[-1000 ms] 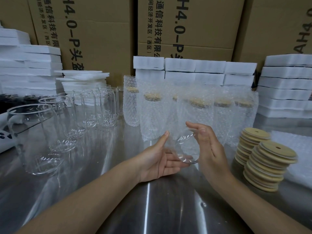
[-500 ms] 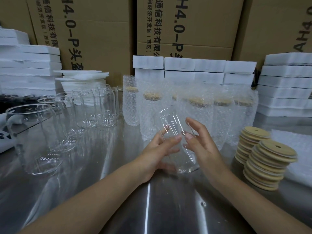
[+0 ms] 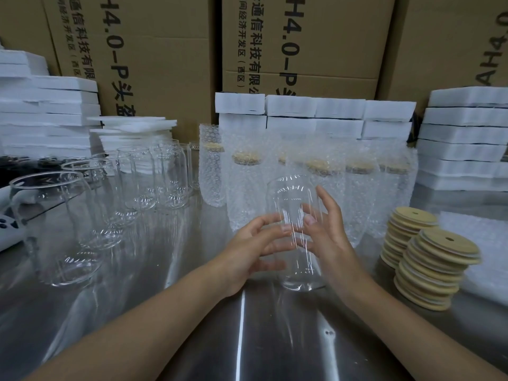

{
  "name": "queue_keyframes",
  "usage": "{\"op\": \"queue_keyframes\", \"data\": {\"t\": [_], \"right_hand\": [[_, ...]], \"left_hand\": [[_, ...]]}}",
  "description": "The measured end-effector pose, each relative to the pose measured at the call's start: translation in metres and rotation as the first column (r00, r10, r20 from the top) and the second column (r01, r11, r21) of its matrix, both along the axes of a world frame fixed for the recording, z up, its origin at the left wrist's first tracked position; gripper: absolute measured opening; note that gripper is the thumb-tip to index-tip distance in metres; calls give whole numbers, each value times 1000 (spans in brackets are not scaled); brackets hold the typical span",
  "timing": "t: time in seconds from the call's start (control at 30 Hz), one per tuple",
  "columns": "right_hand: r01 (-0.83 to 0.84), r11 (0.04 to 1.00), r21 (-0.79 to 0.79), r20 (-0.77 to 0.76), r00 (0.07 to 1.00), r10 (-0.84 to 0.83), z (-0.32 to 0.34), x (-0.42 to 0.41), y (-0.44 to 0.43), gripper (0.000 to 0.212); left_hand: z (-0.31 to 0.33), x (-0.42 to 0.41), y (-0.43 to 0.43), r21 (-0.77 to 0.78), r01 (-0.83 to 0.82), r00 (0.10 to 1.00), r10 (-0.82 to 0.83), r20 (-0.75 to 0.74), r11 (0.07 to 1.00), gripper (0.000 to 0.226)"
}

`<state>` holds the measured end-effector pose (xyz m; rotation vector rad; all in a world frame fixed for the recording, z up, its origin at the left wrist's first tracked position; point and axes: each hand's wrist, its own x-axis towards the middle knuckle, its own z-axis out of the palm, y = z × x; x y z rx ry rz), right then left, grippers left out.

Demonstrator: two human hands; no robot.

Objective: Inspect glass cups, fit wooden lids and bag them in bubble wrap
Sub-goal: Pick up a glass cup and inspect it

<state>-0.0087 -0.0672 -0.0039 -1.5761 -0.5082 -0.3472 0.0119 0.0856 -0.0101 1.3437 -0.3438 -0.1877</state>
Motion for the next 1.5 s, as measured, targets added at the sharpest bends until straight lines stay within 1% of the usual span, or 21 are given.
{"op": "queue_keyframes", "data": {"t": [0.1, 0.17, 0.2, 0.27, 0.33, 0.4, 0.47, 0.53, 0.67, 0.73, 0.8, 0.9, 1.0, 1.03, 1.1, 1.2, 1.23, 1.3, 1.37, 1.5], "right_hand": [[17, 1000, 23, -24, 1000, -17, 0, 1, 0, 48], [34, 999, 32, -31, 999, -33, 0, 2, 0, 51], [44, 998, 32, -31, 999, -43, -1, 2, 0, 51], [63, 997, 34, -34, 998, -62, -2, 2, 0, 49], [77, 997, 27, -36, 996, -76, -2, 2, 0, 47], [88, 996, 11, -36, 995, -88, -1, 2, 1, 53], [97, 995, -5, -34, 995, -97, -1, 1, 2, 61], [105, 994, -12, -25, 994, -106, 0, 1, 3, 63], [96, 995, 1, -25, 995, -96, 0, 1, 3, 71], [84, 996, 13, -18, 996, -84, 0, 2, 3, 71], [79, 997, 16, -16, 997, -79, 0, 1, 3, 69], [88, 996, 17, -13, 996, -88, 0, 2, 3, 66], [100, 995, 27, -7, 995, -99, 0, 3, 3, 48], [97, 995, 30, -4, 995, -97, 1, 3, 2, 47], [70, 996, 52, 0, 998, -70, 1, 3, 2, 49], [22, 992, 121, 8, 1000, -23, 2, 2, 1, 49], [17, 990, 137, 11, 1000, -18, 2, 2, 1, 49], [15, 987, 162, 20, 1000, -18, 3, 3, -1, 49], [15, 981, 192, 20, 1000, -19, 2, 5, -2, 52], [-1, 974, 226, 15, 1000, -2, 1, 8, -4, 56]], "left_hand": [[-2, 1, -2, 9, 48, 998, -48, -38, 999, 62], [-3, -1, -4, 33, 78, 996, -77, -35, 996, 60], [-4, -3, -5, 62, 91, 996, -91, -14, 994, 65], [-6, -6, -8, 115, 97, 994, -102, 41, 989, 86], [-8, -7, -9, 125, 77, 994, -87, 73, 989, 107], [-6, -8, -10, 102, 50, 996, -57, 70, 994, 111], [-6, -7, -11, 73, 20, 999, -23, 45, 997, 109], [-7, -6, -13, 36, 6, 1000, -6, 19, 999, 105], [-5, -5, -13, -16, 3, 1000, -3, -18, 1000, 89], [-6, -5, -14, -20, 6, 1000, -6, -27, 1000, 90], [-6, -6, -13, -30, 9, 999, -10, -31, 1000, 91], [-6, -5, -13, -49, 11, 998, -14, -62, 999, 85], [-6, -2, -12, -88, 17, 996, -25, -83, 996, 86], [-7, -1, -12, -94, 21, 996, -29, -81, 995, 86], [-8, 1, -11, -97, 23, 997, -31, -73, 995, 77], [-8, 2, -9, -102, 30, 996, -38, -79, 994, 48], [-7, 1, -8, -104, 33, 995, -42, -90, 994, 42], [-4, -1, -8, -87, 54, 993, -63, -103, 995, 42], [0, -4, -8, -61, 95, 989, -101, -110, 994, 49], [4, -7, -9, -67, 158, 975, -166, -146, 985, 51]]}}
